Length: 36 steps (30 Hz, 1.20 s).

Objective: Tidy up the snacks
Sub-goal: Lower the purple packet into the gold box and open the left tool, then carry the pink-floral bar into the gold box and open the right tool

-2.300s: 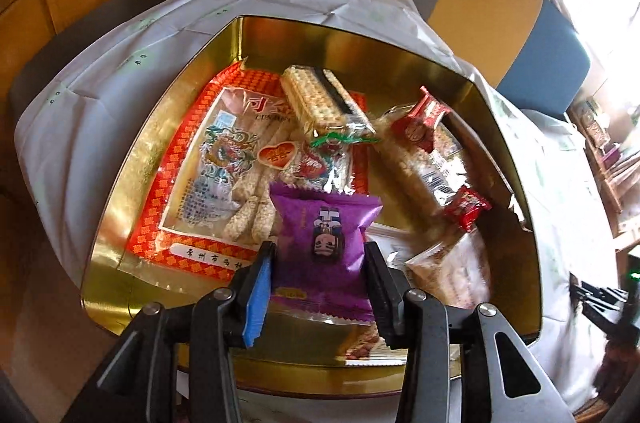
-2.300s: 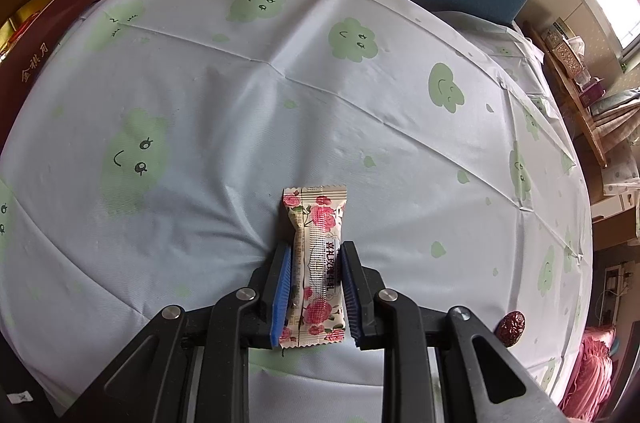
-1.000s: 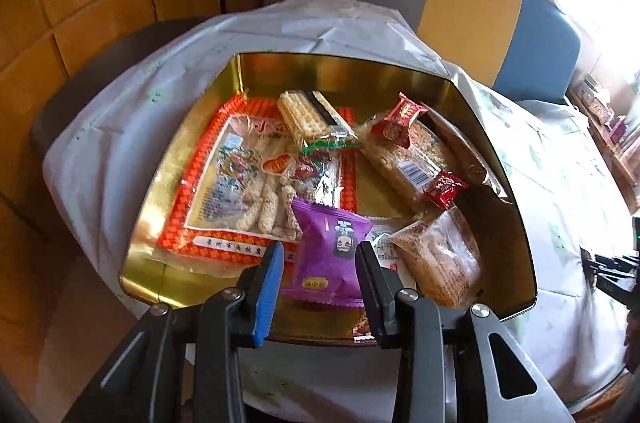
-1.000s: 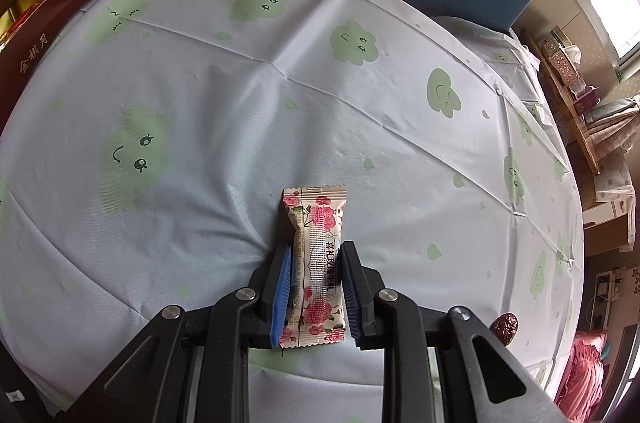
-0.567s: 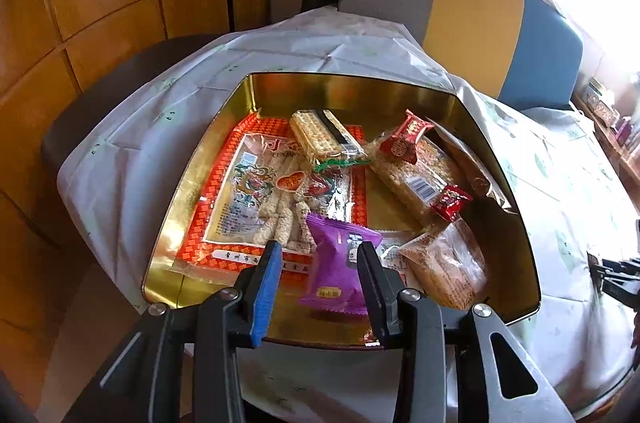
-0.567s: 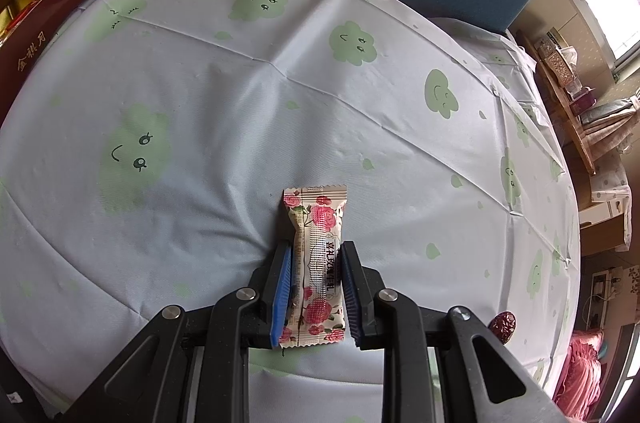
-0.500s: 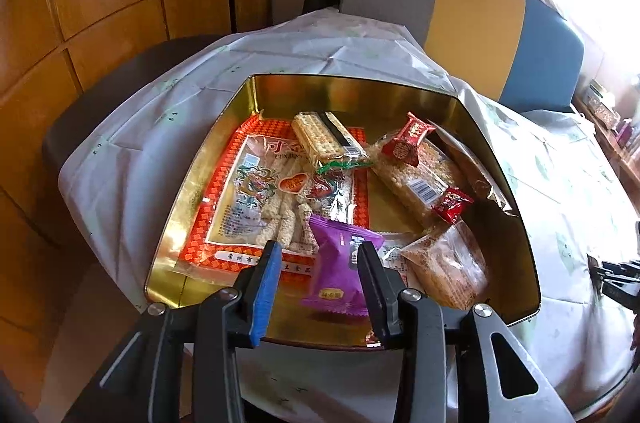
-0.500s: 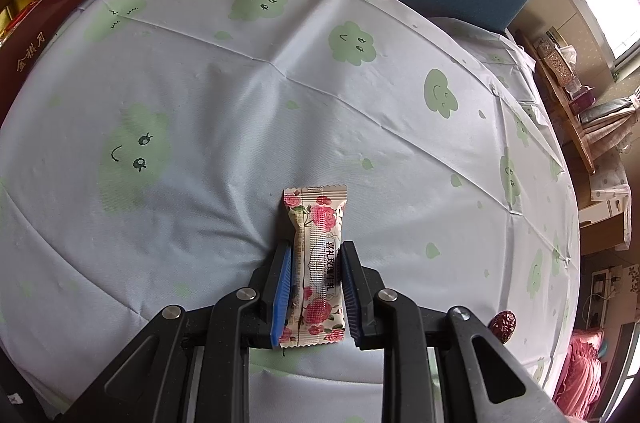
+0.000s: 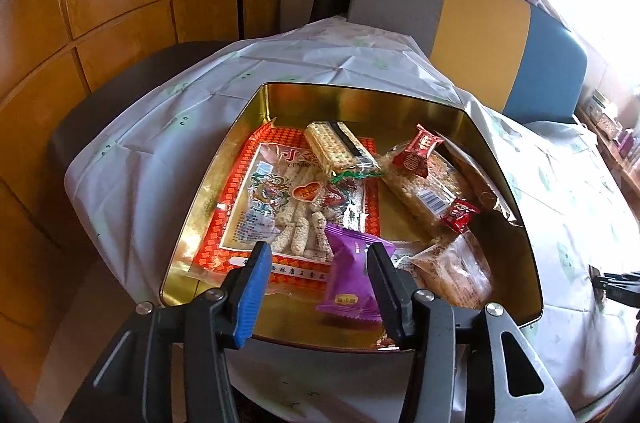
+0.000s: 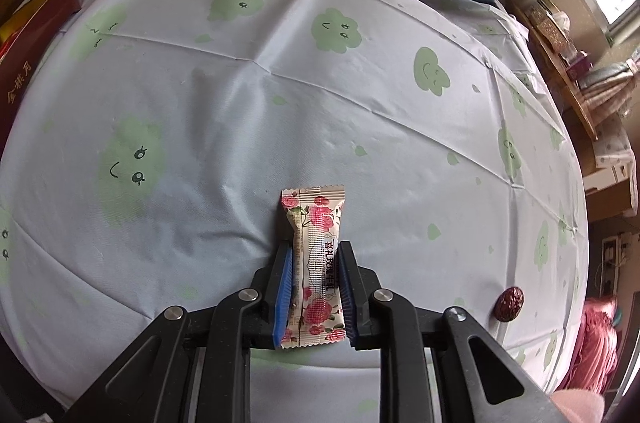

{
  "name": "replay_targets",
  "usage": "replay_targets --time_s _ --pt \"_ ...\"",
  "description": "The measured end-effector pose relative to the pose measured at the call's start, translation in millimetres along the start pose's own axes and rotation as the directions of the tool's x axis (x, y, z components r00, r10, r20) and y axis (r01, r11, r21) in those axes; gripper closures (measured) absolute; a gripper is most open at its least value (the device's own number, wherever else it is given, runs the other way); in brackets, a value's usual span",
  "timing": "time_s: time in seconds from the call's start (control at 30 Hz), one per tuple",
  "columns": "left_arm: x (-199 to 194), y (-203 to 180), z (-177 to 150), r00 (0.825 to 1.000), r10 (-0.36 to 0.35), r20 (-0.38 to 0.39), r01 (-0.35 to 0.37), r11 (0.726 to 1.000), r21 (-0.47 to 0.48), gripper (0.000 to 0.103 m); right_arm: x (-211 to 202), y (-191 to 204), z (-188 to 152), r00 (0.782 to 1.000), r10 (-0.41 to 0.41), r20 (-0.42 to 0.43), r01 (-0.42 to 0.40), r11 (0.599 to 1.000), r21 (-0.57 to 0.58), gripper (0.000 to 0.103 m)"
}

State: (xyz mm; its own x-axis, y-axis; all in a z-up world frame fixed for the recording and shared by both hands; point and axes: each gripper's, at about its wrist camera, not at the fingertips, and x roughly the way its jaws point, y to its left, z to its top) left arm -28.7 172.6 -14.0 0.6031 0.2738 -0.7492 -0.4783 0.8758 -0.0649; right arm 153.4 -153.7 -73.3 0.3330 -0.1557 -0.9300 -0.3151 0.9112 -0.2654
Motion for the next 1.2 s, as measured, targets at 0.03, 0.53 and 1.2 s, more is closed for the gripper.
replay_targets --time_s 0.03,0.53,1.2 --pt "0 1 0 1.0 0.0 0.0 0.0 1.0 -0.003 0.052 -1 -1 0 1.0 0.015 0.002 -0.015 1.0 0.011 0.082" --pt "-5 2 1 0.999 0.021 0.025 -0.021 1.0 0.002 0.048 -67 53 18 0.929 0.326 0.176 -0.334 0.943 0.014 0.082" --pt "-4 21 3 0.998 0.06 0.025 -0.059 0.997 -0.05 0.044 -135 252 52 0.805 0.552 0.217 -0.489 0.825 -0.284 0.082"
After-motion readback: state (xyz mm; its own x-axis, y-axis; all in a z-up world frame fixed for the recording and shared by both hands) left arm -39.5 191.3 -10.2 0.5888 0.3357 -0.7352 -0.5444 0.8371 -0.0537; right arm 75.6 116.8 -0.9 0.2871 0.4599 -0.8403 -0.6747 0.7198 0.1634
